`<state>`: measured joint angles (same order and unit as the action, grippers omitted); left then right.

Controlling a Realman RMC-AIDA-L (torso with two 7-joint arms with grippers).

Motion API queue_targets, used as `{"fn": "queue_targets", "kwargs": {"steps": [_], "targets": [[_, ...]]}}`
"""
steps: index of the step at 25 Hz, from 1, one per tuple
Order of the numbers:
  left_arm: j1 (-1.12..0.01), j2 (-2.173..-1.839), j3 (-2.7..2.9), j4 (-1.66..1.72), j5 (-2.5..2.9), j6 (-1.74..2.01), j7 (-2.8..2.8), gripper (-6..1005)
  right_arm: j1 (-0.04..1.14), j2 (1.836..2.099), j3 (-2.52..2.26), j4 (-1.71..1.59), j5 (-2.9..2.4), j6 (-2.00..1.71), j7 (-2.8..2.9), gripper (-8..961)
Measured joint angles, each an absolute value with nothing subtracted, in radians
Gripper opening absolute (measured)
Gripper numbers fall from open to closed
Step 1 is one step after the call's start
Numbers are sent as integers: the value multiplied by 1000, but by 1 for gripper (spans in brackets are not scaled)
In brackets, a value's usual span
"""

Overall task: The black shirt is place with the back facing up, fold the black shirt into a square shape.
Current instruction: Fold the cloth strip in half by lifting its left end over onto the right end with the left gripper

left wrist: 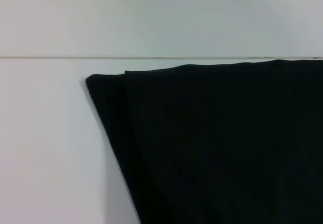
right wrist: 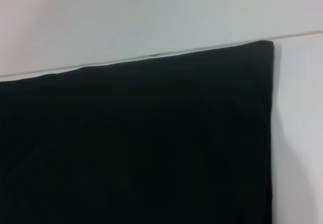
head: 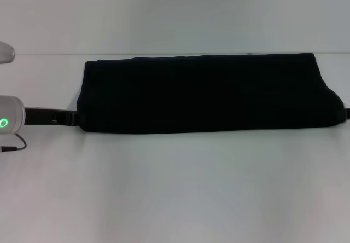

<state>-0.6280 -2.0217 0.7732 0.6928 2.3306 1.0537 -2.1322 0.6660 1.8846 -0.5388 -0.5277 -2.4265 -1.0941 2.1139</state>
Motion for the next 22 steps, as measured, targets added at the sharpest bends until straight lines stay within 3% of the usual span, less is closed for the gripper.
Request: {"fn": "queue_targets", "kwargs": {"steps": [5, 10, 22], "targets": [[-620, -2022, 772, 692, 2331, 1055, -2132, 1, 654, 1878, -535, -530, -2425, -1096, 2114, 152], [-608, -2020, 768, 702, 2332, 1062, -2134, 1, 632, 1874, -528, -563, -2417, -1125, 2113, -1], [-594, -2011, 764, 707, 2332, 1071, -2133, 0, 604, 1874, -495, -586, -2394, -1171, 2089, 26]]}}
